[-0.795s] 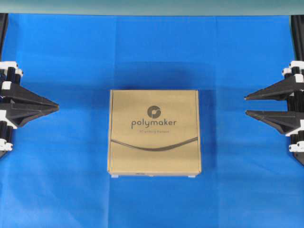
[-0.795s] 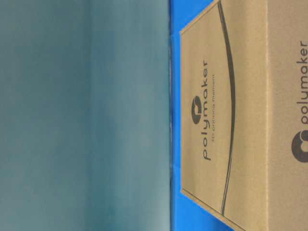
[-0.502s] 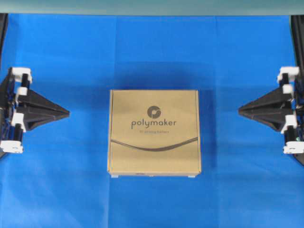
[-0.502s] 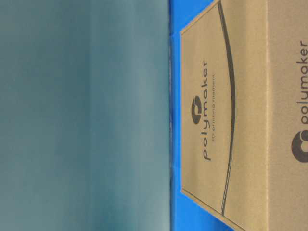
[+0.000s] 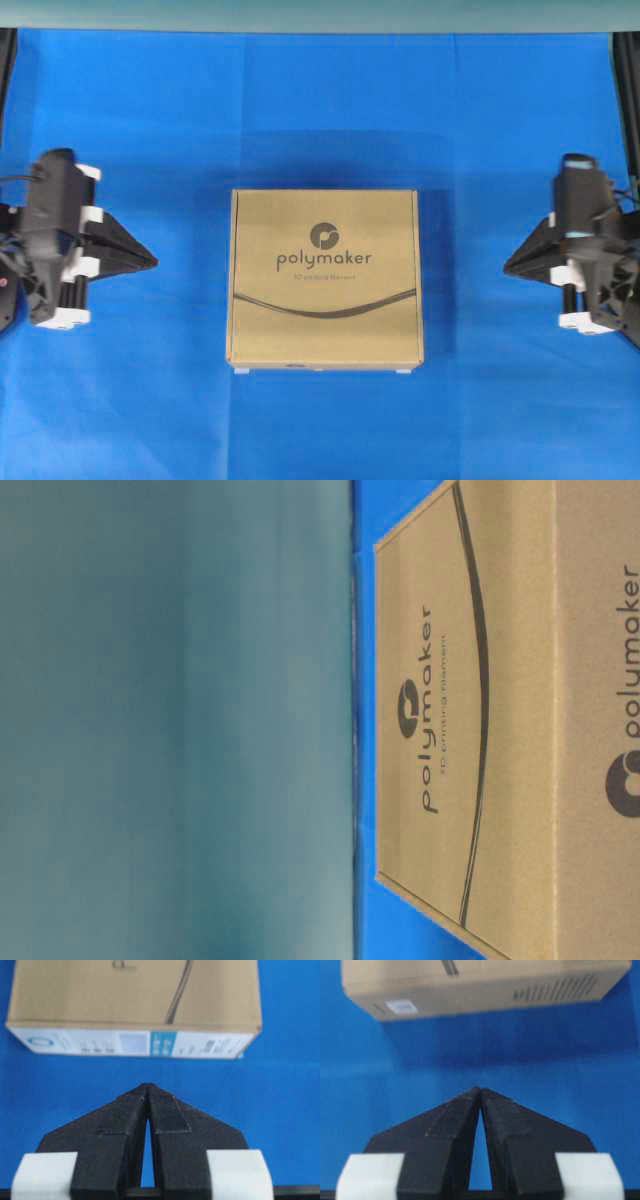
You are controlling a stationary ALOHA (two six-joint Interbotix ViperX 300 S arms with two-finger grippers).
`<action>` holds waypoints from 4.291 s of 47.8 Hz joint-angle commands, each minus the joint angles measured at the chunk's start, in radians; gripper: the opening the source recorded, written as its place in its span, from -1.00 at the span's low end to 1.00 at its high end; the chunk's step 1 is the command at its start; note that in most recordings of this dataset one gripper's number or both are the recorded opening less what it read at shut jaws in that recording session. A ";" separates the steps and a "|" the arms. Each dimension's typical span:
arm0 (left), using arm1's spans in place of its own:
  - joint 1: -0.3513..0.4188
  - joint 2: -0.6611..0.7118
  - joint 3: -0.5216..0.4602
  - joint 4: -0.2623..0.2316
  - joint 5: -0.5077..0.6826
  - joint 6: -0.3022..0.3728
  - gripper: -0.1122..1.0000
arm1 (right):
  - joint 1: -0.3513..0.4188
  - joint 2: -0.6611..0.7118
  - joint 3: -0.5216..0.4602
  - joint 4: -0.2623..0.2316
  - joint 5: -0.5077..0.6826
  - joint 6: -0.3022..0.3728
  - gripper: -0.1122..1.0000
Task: Lift up the cardboard box by clamping it between your arms.
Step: 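Move both grippers inward to press against the box's left and right sides, then squeeze the box between both grippers and raise it off the table, then hold the box clamped aloft between both grippers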
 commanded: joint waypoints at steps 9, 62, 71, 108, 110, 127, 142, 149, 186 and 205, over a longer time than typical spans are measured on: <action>0.005 0.123 -0.046 0.003 0.032 0.003 -0.79 | -0.020 0.167 -0.081 -0.048 0.051 -0.002 -0.76; 0.026 0.568 -0.218 0.003 -0.060 0.002 0.79 | -0.034 0.543 -0.161 -0.061 -0.201 -0.069 0.99; 0.026 0.623 -0.264 0.003 -0.058 0.003 0.79 | -0.028 0.614 -0.215 -0.061 -0.230 -0.067 0.99; 0.055 0.640 -0.305 0.003 -0.054 0.040 0.79 | -0.025 0.673 -0.316 -0.057 -0.222 -0.055 0.99; 0.055 0.640 -0.311 0.003 -0.051 0.048 0.79 | -0.025 0.670 -0.319 -0.055 -0.216 -0.055 0.99; 0.055 0.563 -0.410 0.003 0.110 0.046 0.79 | -0.026 0.589 -0.426 -0.054 -0.052 -0.054 0.99; 0.063 0.417 -0.528 0.003 0.318 0.048 0.79 | -0.031 0.479 -0.545 -0.049 0.176 -0.051 0.99; 0.061 0.388 -0.591 0.003 0.387 0.048 0.79 | -0.035 0.445 -0.615 -0.049 0.273 -0.052 0.99; 0.064 0.394 -1.002 0.003 0.759 0.048 0.79 | -0.018 0.445 -0.997 -0.040 0.687 -0.017 0.99; 0.063 0.399 -1.009 0.003 0.788 0.048 0.79 | -0.020 0.443 -0.979 -0.040 0.689 -0.015 0.99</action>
